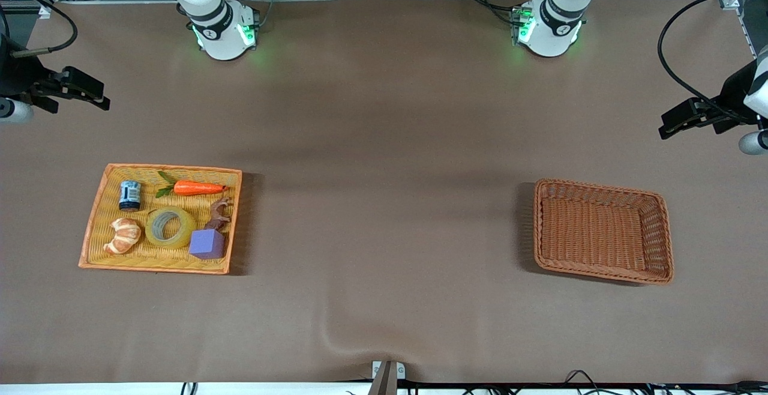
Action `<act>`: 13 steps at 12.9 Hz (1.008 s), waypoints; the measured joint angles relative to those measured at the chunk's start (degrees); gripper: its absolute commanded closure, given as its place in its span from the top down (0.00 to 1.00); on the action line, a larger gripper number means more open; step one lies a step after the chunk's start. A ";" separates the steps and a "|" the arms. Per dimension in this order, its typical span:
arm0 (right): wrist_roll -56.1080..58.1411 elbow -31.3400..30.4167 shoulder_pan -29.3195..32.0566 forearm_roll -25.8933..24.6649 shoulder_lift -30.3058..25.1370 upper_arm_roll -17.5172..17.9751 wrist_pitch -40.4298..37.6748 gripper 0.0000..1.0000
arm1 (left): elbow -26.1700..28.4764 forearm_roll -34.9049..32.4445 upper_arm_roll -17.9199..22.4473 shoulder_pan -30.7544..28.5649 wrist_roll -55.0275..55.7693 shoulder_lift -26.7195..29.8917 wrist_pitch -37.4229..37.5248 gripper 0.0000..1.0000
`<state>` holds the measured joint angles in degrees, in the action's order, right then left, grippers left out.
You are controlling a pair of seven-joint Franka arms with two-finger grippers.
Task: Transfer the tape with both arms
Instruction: 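Lower the right gripper toward the yellow tape roll in the tray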
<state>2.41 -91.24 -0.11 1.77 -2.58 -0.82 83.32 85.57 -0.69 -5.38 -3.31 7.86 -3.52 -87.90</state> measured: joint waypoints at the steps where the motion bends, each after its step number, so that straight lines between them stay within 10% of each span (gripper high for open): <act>1: 0.00 0.00 0.00 -0.16 0.00 0.00 -0.01 1.00 | 0.00 0.00 -0.03 0.01 0.00 0.00 0.00 1.00; 7: -0.01 -1.06 0.02 -0.93 1.10 0.00 1.32 1.00 | -0.03 0.00 -0.12 0.03 0.00 -0.01 0.01 1.00; 13: 0.03 -2.73 0.74 -1.03 18.06 -0.01 17.59 1.00 | 0.21 0.00 -0.25 0.10 0.00 -2.04 0.33 1.00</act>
<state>2.44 -93.97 0.62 0.74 15.48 -0.83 100.91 85.77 -0.69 -5.63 -3.21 7.86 -5.56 -87.57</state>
